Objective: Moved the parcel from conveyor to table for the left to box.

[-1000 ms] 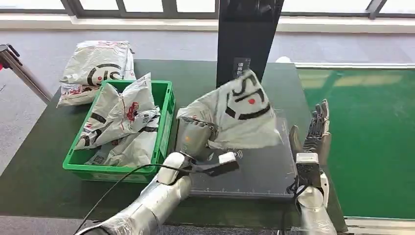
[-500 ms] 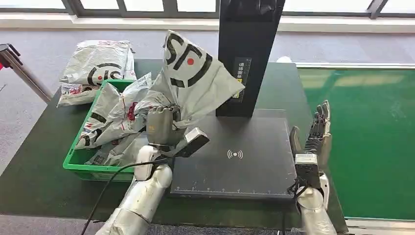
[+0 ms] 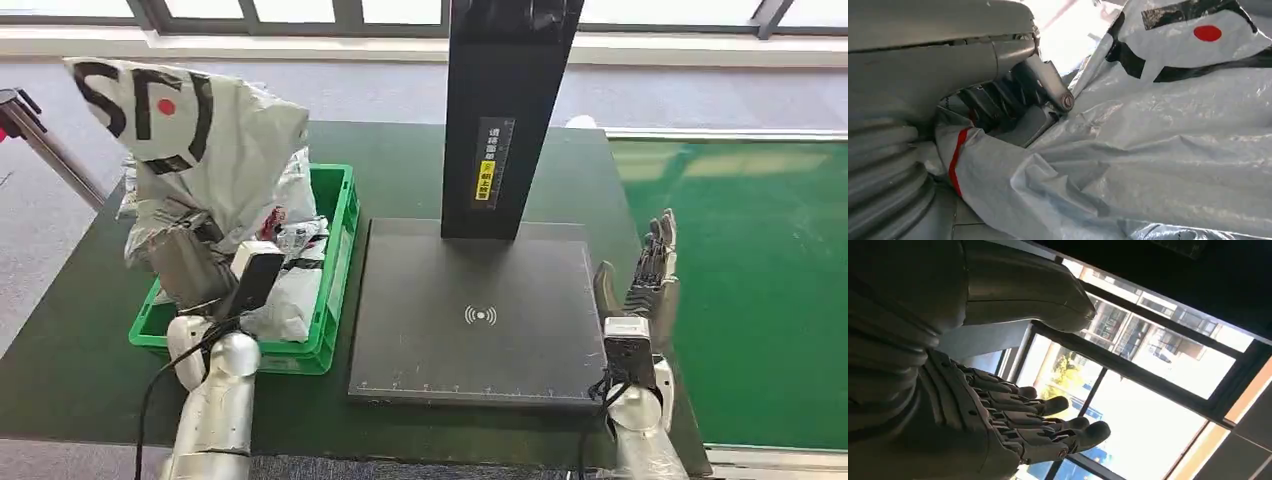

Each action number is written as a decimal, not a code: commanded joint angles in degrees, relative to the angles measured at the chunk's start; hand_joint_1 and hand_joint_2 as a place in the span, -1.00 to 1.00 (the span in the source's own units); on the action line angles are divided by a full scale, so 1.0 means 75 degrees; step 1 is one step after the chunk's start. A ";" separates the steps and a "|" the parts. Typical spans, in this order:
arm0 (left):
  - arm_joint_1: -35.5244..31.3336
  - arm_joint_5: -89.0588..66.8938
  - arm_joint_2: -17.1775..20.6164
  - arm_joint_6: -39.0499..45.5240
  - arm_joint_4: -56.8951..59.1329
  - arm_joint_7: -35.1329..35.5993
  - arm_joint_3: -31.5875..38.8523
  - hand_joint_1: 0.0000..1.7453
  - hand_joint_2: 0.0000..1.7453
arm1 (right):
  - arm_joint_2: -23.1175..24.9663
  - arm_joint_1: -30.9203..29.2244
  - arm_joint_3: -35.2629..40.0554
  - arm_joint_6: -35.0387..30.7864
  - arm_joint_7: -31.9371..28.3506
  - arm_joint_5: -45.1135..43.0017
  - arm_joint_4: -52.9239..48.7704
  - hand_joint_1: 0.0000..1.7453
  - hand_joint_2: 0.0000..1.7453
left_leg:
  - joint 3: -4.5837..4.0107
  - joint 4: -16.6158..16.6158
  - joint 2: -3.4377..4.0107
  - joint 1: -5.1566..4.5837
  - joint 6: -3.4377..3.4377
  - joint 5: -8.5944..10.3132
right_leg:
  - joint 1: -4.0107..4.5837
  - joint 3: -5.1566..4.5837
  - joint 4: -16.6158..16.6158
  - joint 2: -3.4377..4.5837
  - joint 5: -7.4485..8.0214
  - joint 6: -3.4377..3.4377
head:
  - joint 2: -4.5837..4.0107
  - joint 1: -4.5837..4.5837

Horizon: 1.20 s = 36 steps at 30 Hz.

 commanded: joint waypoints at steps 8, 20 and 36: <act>0.0581 -0.0533 -0.0120 -0.0009 -0.0558 0.0719 0.1000 -0.16 1.00 | -0.0065 -0.0190 -0.0018 0.0074 0.0017 0.0007 0.0392 -1.00 1.00 | 0.0034 -0.0023 0.0023 -0.0002 0.0000 -0.0004 | 0.0000 0.0029 -0.0025 0.0011 0.0003 -0.0008 | 0.0000 0.0000; 0.0329 -0.1372 -0.0120 -0.0009 0.0103 0.1235 0.0944 -1.00 1.00 | -0.0105 -0.0194 -0.0094 0.0088 0.0017 -0.0002 0.0329 -1.00 1.00 | 0.0019 -0.0011 0.0005 -0.0003 0.0001 -0.0001 | -0.0001 0.0015 -0.0014 -0.0005 0.0001 -0.0004 | 0.0000 0.0000; 0.0329 -0.1372 -0.0120 -0.0009 0.0103 0.1235 0.0944 -1.00 1.00 | -0.0105 -0.0194 -0.0094 0.0088 0.0017 -0.0002 0.0329 -1.00 1.00 | 0.0019 -0.0009 0.0004 -0.0002 0.0001 -0.0002 | 0.0000 0.0015 -0.0013 -0.0005 -0.0001 -0.0005 | 0.0000 0.0000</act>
